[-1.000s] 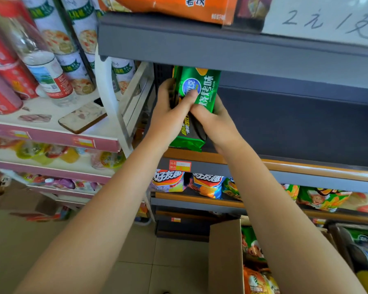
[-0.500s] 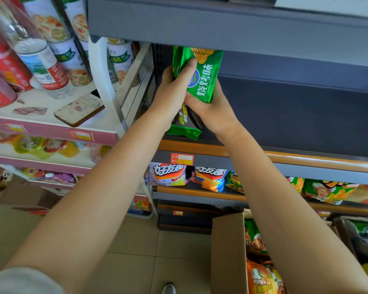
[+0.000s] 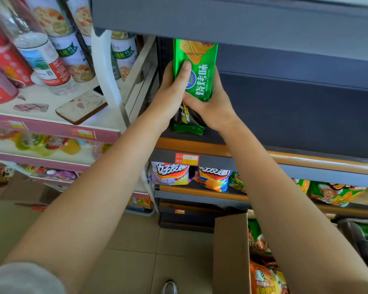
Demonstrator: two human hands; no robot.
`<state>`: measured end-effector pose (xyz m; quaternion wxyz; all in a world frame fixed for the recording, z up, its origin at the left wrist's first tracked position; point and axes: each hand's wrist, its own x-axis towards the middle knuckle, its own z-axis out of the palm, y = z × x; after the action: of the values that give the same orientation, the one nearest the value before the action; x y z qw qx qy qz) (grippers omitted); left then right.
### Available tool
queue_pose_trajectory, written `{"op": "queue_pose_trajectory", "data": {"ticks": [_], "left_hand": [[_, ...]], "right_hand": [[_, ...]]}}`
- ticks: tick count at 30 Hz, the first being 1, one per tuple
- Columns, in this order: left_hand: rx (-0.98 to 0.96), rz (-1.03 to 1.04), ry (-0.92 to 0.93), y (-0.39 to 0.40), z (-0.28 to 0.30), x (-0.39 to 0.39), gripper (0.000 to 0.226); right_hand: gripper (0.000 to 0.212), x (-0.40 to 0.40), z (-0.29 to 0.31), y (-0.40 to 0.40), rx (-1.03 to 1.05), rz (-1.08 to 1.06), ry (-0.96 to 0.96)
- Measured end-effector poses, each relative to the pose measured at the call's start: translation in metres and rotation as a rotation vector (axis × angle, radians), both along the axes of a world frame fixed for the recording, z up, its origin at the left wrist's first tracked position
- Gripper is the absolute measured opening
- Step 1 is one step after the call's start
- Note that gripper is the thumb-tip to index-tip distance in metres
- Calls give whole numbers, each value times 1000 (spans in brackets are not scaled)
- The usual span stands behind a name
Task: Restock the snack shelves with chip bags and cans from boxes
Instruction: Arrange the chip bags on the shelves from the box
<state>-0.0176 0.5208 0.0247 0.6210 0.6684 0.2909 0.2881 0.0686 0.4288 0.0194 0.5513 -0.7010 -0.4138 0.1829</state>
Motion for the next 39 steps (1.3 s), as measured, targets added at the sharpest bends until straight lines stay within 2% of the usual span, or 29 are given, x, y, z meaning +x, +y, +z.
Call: {"op": "queue_pose_trajectory", "data": {"ticks": [4, 6, 10, 14, 16, 19, 22, 24, 25, 27, 28, 30, 31, 32, 34, 35, 36, 37, 39], "left_hand": [[62, -64, 53, 8, 0, -5, 59], [97, -71, 79, 11, 3, -10, 53], [103, -85, 91, 10, 7, -12, 37], [175, -86, 100, 5, 5, -14, 51], [210, -66, 106, 2, 8, -15, 53], [275, 0, 166, -6, 12, -23, 51], [504, 248, 197, -35, 6, -46, 54], [609, 322, 47, -75, 5, -63, 40], [623, 292, -42, -97, 6, -69, 30], [534, 147, -136, -137, 3, -77, 15], [466, 56, -121, -154, -2, -77, 13], [381, -134, 13, -182, -19, -69, 15], [367, -240, 141, -194, -30, -63, 17], [363, -365, 303, -206, -42, -56, 19], [385, -683, 675, -233, -64, -40, 28], [435, -858, 823, -250, -71, -31, 37], [479, -1022, 929, -270, -78, -23, 46], [509, -1162, 996, -293, -80, -14, 51], [505, -1297, 1035, -344, -86, 5, 52]], "right_hand": [[125, 7, -3, 7, -134, -49, -77], [134, 11, -1, 9, -204, -46, -97], [133, 17, 0, 12, -305, 10, -134], [132, 13, -4, 7, -365, 9, -154], [125, 10, 1, 4, -378, -21, -178], [103, 2, 11, -10, -370, -32, -205], [92, -15, 17, -46, -300, -88, -246], [66, -33, 21, -83, -152, -198, -251], [47, -44, 22, -105, -66, -266, -253], [16, -63, 15, -152, 30, -386, -210], [10, -71, 5, -176, 26, -422, -156], [10, -79, -18, -220, -71, -440, -22], [8, -78, -33, -244, -205, -404, 39], [10, -75, -48, -270, -427, -324, 72], [44, -71, -76, -326, -986, -62, 56], [56, -72, -88, -357, -1204, 42, 47], [59, -72, -96, -386, -1314, 80, 63], [55, -72, -101, -414, -1311, 40, 103], [41, -69, -105, -468, -1080, -216, 218]]}}
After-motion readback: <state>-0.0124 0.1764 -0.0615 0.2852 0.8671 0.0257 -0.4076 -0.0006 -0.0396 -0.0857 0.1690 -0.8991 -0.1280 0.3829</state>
